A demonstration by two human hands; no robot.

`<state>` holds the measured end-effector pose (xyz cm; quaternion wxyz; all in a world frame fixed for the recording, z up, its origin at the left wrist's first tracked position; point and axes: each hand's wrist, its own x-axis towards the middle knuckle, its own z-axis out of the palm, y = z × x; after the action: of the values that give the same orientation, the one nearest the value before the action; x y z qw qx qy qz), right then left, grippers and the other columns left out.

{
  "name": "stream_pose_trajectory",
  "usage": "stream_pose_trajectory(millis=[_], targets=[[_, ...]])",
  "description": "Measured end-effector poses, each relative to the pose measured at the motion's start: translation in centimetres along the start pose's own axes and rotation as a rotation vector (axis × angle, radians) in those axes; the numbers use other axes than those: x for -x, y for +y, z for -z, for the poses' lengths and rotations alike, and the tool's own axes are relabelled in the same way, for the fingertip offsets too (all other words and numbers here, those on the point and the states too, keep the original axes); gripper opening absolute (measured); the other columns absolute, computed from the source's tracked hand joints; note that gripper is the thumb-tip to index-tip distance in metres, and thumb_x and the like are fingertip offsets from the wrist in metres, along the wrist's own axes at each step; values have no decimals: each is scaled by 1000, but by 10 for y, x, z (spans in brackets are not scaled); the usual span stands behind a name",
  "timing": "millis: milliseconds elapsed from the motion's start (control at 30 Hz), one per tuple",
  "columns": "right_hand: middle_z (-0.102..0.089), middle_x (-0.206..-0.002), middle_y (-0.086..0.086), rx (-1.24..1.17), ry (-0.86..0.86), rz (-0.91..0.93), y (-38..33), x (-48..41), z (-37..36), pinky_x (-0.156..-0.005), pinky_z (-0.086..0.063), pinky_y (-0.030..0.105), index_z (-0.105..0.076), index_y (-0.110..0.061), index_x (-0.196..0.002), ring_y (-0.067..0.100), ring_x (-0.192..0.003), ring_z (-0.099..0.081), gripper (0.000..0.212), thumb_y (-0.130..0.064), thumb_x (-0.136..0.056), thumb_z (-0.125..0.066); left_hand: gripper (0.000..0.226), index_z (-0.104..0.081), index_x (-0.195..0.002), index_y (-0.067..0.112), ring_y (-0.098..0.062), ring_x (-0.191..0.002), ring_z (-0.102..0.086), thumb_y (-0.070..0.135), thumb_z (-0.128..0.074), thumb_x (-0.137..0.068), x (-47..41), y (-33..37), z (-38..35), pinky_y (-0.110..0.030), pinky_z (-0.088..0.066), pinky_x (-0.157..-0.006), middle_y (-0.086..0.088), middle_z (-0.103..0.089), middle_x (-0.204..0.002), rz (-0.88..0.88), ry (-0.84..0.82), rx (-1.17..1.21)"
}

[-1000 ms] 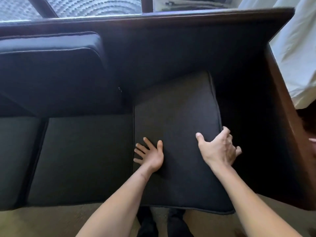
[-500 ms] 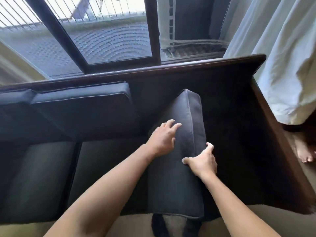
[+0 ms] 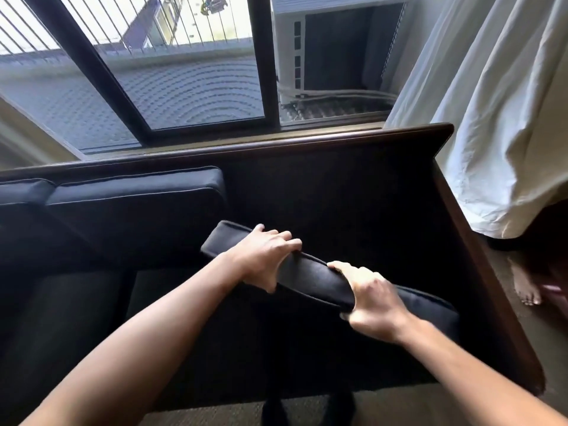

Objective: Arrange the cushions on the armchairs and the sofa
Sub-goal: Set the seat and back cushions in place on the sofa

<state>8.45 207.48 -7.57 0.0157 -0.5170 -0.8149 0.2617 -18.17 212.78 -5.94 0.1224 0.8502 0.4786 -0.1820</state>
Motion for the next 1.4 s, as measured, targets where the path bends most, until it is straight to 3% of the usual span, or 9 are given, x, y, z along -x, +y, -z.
stream_pose_trajectory(millis=[67, 267, 400, 467, 600, 700, 867, 1033, 1400], targets=[[-63, -115, -8, 92, -11, 96, 17, -12, 3, -92, -43, 29, -40, -30, -147, 17, -100, -60, 96, -18, -60, -79, 92, -49, -135, 31, -21, -104, -60, 50, -79, -50, 13, 5, -14, -44, -50, -89, 7, -55, -115, 76, 72, 117], [-51, -143, -6, 391, -58, 112, 55, -22, -3, -118, -30, 43, -31, -21, -156, 18, -131, -50, 105, -18, -56, -63, 99, -47, -142, 31, -23, -108, -51, 63, -73, -52, 24, 39, -55, -41, -41, -97, 1, -51, -121, 189, 266, 202], [-51, -136, -1, 487, -57, 14, 68, -16, 0, -116, -30, 48, -32, -24, -154, 22, -125, -52, 109, -43, -53, -70, 119, -33, -154, 29, -27, -113, -53, 71, -73, -50, 35, 27, -65, -49, -41, -97, -5, -51, -128, 268, 195, 89], [-52, -132, 0, 513, -58, -42, 74, -13, 2, -116, -29, 48, -33, -23, -150, 23, -121, -53, 107, -46, -54, -74, 115, -31, -154, 26, -28, -113, -53, 66, -74, -54, 39, 20, -67, -49, -40, -97, -6, -53, -128, 308, 155, 62], [-54, -119, -3, 506, -49, -82, 77, -14, 4, -109, -33, 44, -38, -24, -142, 22, -108, -56, 96, -35, -51, -69, 86, -46, -141, 27, -24, -109, -53, 47, -70, -61, 35, 24, -62, -44, -38, -97, 2, -54, -119, 366, 165, 133], [-56, -115, -4, 488, -33, -63, 83, -24, 12, -108, -35, 45, -45, -22, -138, 21, -107, -57, 92, -30, -49, -67, 80, -53, -136, 28, -23, -106, -56, 42, -68, -59, 27, 20, -57, -43, -38, -93, 5, -58, -114, 391, 184, 172], [-59, -111, -5, 488, -30, -7, 112, -60, 40, -112, -36, 53, -49, -21, -133, 21, -107, -59, 90, -32, -47, -72, 77, -59, -131, 29, -22, -103, -58, 44, -73, -57, -5, 14, -37, -43, -39, -88, 7, -62, -111, 427, 207, 168], [-56, -113, -7, 484, -44, 30, 156, -100, 87, -106, -39, 50, -45, -26, -132, 20, -110, -56, 90, -44, -50, -76, 78, -57, -133, 31, -21, -105, -58, 43, -73, -57, -59, 13, 2, -42, -39, -89, 9, -62, -111, 452, 227, 161], [-53, -114, -5, 507, -51, 55, 217, -215, 159, -94, -41, 47, -40, -30, -128, 22, -111, -52, 82, -40, -55, -76, 87, -57, -136, 33, -23, -110, -57, 43, -80, -53, -178, -27, 57, -43, -39, -94, 8, -62, -113, 554, 244, 232]])
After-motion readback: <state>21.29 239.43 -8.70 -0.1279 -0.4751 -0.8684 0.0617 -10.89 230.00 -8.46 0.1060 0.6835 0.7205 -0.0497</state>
